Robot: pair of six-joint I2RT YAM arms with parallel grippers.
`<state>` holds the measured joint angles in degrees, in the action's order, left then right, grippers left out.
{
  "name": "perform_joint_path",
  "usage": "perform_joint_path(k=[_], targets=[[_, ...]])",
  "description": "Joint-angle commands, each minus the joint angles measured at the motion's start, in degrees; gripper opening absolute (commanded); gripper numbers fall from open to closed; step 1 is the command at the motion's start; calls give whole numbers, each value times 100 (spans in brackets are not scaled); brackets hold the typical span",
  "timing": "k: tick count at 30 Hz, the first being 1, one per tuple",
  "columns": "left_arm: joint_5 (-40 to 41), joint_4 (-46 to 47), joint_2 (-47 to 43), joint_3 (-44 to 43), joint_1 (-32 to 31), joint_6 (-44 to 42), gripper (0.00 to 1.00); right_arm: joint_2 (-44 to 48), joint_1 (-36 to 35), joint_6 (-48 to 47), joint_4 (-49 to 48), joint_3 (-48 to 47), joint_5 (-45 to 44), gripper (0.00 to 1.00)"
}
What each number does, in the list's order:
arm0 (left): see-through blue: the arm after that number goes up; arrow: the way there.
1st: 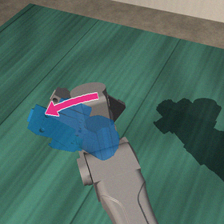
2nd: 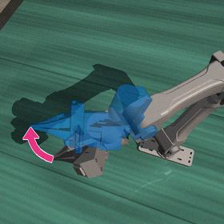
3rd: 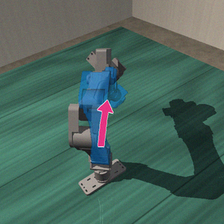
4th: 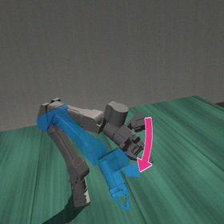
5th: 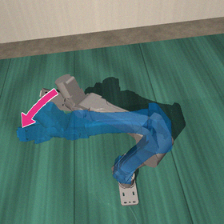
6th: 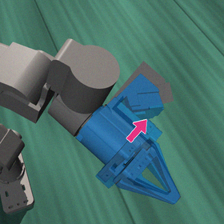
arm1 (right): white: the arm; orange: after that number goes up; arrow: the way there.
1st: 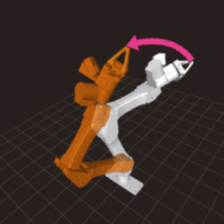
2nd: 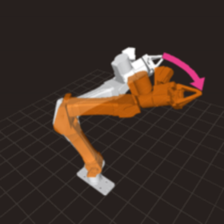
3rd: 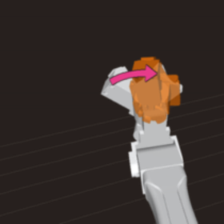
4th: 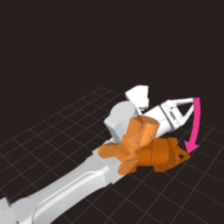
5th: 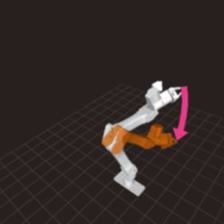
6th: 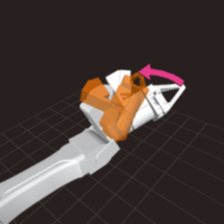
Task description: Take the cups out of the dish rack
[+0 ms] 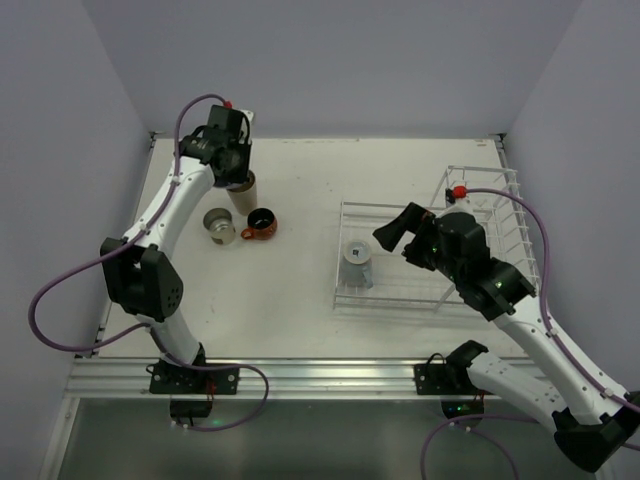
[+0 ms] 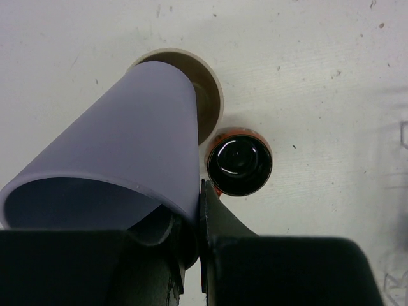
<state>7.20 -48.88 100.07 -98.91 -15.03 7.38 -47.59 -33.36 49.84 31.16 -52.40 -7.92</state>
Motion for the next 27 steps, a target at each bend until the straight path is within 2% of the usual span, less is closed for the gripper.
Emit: perform_joint_path(k=[1,8,15,19,27], targets=[[-105,116,-181,135,-62,-26,0,66,-12,-27,-171,19,10,99],[-35,186,-14,92,-79,-17,0,49,-12,-54,-119,-7,-25,99],[-35,186,276,-137,-79,18,34,40,-12,-89,-31,-77,-51,99],[62,221,320,-233,-79,27,41,13,-21,-107,-4,-86,-87,99],[220,283,145,-374,-79,88,44,-232,-21,-194,-13,-130,-34,99]])
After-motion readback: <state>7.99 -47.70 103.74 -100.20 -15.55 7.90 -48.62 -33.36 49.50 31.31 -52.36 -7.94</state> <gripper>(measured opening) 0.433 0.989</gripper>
